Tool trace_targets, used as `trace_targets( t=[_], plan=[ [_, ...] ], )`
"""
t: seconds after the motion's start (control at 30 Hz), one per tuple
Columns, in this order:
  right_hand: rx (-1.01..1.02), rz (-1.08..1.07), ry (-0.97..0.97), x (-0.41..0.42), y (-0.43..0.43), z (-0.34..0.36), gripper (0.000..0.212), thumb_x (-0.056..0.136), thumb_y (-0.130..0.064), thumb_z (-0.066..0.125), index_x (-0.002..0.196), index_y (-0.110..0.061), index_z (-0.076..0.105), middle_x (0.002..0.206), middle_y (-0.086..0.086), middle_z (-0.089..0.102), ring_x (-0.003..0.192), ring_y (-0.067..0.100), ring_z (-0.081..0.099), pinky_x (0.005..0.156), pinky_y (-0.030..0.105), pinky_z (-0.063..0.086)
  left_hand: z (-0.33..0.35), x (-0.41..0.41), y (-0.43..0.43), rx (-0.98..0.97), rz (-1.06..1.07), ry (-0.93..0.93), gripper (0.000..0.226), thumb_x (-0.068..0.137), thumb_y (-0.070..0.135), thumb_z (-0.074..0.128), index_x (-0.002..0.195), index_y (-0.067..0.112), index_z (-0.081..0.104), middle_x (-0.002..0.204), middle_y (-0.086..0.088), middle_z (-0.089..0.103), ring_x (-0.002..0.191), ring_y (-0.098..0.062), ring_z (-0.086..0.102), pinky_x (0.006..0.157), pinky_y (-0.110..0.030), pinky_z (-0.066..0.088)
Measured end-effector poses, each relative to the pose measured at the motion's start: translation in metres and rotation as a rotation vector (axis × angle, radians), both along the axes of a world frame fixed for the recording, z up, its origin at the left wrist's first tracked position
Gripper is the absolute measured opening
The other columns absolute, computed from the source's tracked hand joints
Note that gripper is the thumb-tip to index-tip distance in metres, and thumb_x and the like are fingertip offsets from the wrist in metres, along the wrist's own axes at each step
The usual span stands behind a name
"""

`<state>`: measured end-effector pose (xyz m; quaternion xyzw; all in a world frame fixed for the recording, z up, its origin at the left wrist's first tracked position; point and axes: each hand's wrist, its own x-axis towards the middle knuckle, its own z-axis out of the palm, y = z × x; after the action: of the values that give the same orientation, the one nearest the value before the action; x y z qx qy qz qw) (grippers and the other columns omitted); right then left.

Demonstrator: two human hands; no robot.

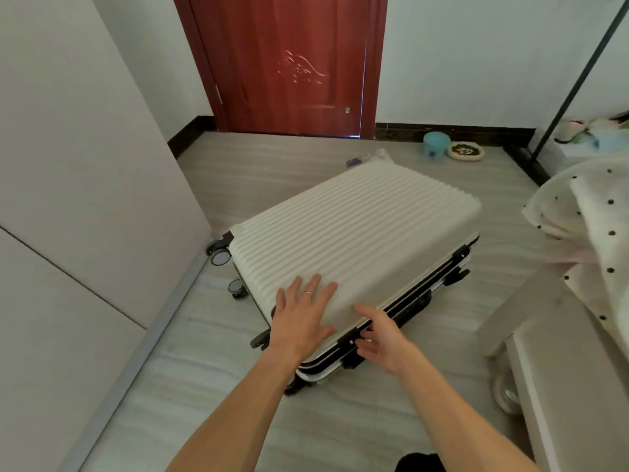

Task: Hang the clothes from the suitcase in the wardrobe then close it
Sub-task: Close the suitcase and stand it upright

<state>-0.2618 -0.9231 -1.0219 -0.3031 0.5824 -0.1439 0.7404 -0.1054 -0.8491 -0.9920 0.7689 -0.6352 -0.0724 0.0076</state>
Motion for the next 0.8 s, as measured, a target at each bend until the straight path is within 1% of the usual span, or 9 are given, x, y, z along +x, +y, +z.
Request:
trace_targets(
  t=[0.07,0.17,0.27,0.43,0.53,0.6,0.67,0.73,0.8],
  plan=[
    [-0.052,-0.004,0.063,0.004,0.000,-0.014,0.082,0.063,-0.051,0.084,0.128,-0.009,0.057,0.125,0.009,0.062,0.109,0.025,0.062,0.090,0.038,0.053,-0.009,0.001,0.003,0.005,-0.012,-0.040,0.083,0.093,0.057,0.057,0.156,0.040,0.005,0.168,0.001,0.001,0.153,-0.034,0.002,0.122,-0.056,0.009],
    [-0.167,0.000,0.156,0.002,0.006,-0.018,0.042,0.087,-0.032,0.069,0.120,-0.007,0.062,0.115,0.006,0.067,0.101,0.021,0.062,0.087,0.035,0.051,-0.025,0.000,0.004,0.015,-0.004,-0.045,0.084,0.093,0.055,0.060,0.155,0.041,0.005,0.167,0.001,0.003,0.152,-0.035,0.003,0.122,-0.058,0.011],
    [-0.171,-0.033,0.214,-0.003,0.015,-0.026,0.021,0.094,-0.023,0.062,0.107,-0.006,0.059,0.099,0.004,0.063,0.099,0.023,0.056,0.090,0.033,0.045,-0.040,-0.003,0.008,0.016,0.014,-0.039,0.091,0.091,0.054,0.062,0.155,0.046,-0.004,0.167,0.005,0.003,0.153,-0.032,0.007,0.122,-0.053,0.013],
    [0.023,-0.054,0.244,-0.009,0.043,-0.069,0.020,0.095,-0.018,0.052,0.103,-0.002,0.060,0.081,0.012,0.056,0.074,0.025,0.054,0.067,0.033,0.043,-0.070,-0.009,0.014,-0.028,-0.010,-0.124,0.095,0.095,0.054,0.052,0.152,0.042,-0.022,0.167,0.004,-0.012,0.153,-0.035,0.004,0.121,-0.054,0.012],
    [0.000,-0.001,0.263,-0.002,0.039,-0.100,0.031,0.072,-0.022,0.051,0.095,-0.004,0.062,0.089,0.015,0.065,0.076,0.027,0.056,0.059,0.029,0.041,-0.075,-0.010,0.012,-0.058,-0.012,-0.124,0.096,0.094,0.052,0.054,0.154,0.040,-0.019,0.167,0.002,-0.011,0.153,-0.037,0.004,0.121,-0.057,0.011],
    [-0.035,0.056,0.289,-0.001,0.030,-0.148,0.043,0.060,-0.022,0.049,0.097,-0.006,0.064,0.085,0.011,0.062,0.072,0.026,0.054,0.060,0.030,0.040,-0.076,-0.011,0.012,-0.028,-0.011,-0.135,0.094,0.097,0.053,0.049,0.151,0.041,-0.027,0.165,0.003,-0.019,0.153,-0.036,-0.004,0.122,-0.056,0.006],
    [-0.043,0.067,0.296,0.000,0.028,-0.166,0.048,0.061,-0.022,0.053,0.104,-0.004,0.066,0.087,0.012,0.067,0.075,0.026,0.056,0.067,0.034,0.044,-0.076,-0.012,0.012,-0.008,-0.004,-0.156,0.094,0.098,0.053,0.047,0.149,0.040,-0.031,0.164,0.001,-0.026,0.153,-0.036,-0.008,0.122,-0.056,0.004],
    [-0.034,0.048,0.284,0.001,0.033,-0.138,0.040,0.064,-0.022,0.054,0.099,-0.006,0.066,0.084,0.012,0.068,0.072,0.026,0.058,0.067,0.034,0.045,-0.076,-0.012,0.012,-0.009,0.005,-0.157,0.095,0.098,0.052,0.048,0.149,0.040,-0.031,0.161,-0.005,-0.033,0.153,-0.035,-0.009,0.122,-0.055,0.003],
    [-0.024,0.026,0.237,0.005,0.040,-0.091,0.016,0.072,-0.015,0.055,0.084,-0.008,0.063,0.068,0.007,0.061,0.061,0.021,0.053,0.062,0.033,0.043,-0.077,-0.012,0.012,-0.003,0.004,-0.157,0.096,0.098,0.052,0.048,0.149,0.040,-0.032,0.157,-0.008,-0.038,0.153,-0.035,-0.010,0.122,-0.054,0.001]
  ],
)
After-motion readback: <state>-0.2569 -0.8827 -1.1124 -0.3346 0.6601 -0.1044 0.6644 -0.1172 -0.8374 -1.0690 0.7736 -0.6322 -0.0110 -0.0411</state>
